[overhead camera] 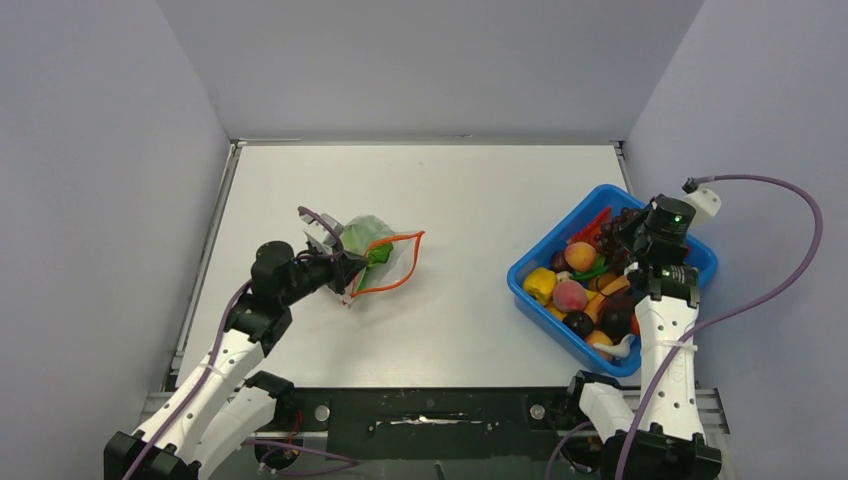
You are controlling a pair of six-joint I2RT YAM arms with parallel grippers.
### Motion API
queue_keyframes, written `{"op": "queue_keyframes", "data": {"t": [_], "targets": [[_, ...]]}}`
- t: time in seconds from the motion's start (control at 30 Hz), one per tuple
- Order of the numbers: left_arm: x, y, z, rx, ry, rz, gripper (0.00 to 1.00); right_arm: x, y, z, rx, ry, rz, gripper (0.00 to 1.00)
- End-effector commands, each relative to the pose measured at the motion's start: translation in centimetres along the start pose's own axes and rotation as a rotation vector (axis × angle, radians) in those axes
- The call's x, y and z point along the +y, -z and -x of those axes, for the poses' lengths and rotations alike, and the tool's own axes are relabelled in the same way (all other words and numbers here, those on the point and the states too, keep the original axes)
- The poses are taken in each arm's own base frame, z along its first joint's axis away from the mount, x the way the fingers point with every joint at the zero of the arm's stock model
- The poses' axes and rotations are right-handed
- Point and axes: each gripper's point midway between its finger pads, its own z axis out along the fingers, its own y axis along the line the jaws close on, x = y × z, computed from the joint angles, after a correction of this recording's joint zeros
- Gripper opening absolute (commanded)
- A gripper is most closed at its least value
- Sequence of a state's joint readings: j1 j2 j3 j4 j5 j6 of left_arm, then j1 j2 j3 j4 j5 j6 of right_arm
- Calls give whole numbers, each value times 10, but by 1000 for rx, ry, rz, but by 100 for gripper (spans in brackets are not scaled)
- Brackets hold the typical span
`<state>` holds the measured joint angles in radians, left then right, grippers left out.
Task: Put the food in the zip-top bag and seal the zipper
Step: Place the fake fruit in the zipper food storage bag.
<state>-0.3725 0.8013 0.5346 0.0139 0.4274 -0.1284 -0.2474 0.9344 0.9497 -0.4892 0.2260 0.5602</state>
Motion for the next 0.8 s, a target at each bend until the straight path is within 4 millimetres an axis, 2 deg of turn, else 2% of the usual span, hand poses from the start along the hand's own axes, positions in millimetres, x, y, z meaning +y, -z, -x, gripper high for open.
{"op": "queue_keyframes", "data": {"t": [0.0, 0.13, 0.23, 0.37, 0.53, 0.77], "targets": [[-17, 5, 59, -159, -11, -49, 0, 21, 29, 45, -109, 20, 92, 16], [-22, 6, 71, -163, 15, -61, 0, 36, 43, 54, -100, 54, 167, 15], [-28, 8, 89, -194, 31, -80, 0, 46, 54, 59, -98, 67, 216, 15], [-44, 11, 100, -220, 69, -153, 0, 67, 76, 65, -116, 75, 335, 14], [-48, 11, 104, -223, 96, -179, 0, 85, 97, 72, -119, 96, 432, 13], [-42, 6, 100, -198, 87, -153, 0, 122, 122, 62, -72, 117, 615, 12]]}}
